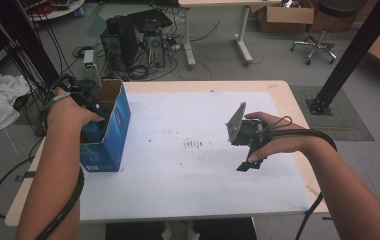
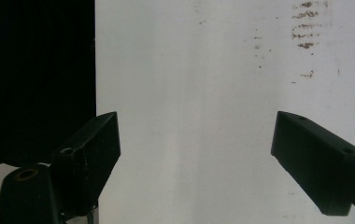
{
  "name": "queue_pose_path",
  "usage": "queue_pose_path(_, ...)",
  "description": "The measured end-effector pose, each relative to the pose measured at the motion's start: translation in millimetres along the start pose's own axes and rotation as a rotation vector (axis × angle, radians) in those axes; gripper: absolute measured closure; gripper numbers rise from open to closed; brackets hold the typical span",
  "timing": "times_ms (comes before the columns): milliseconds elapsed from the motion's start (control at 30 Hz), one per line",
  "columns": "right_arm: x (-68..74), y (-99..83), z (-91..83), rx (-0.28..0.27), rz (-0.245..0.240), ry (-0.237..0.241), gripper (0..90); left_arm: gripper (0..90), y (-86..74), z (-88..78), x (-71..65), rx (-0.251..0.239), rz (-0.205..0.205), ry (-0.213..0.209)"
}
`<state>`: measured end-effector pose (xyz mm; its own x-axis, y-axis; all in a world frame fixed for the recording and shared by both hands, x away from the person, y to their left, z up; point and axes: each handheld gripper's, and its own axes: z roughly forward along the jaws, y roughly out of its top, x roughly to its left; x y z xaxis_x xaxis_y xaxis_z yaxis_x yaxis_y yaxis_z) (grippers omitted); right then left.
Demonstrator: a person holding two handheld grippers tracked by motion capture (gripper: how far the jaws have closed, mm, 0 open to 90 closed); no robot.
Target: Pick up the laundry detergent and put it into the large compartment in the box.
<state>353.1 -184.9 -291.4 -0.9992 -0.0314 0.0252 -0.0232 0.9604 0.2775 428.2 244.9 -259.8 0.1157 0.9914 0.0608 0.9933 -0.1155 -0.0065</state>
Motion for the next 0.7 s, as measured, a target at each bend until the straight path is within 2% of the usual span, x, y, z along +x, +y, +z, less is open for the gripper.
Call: queue_pose_path(700,-1.4,3.0,-0.1,0.005,-0.009,0.003,15.8,17.8,-9.7,-32.7,-5.2,-0.039,0.045,0.013)
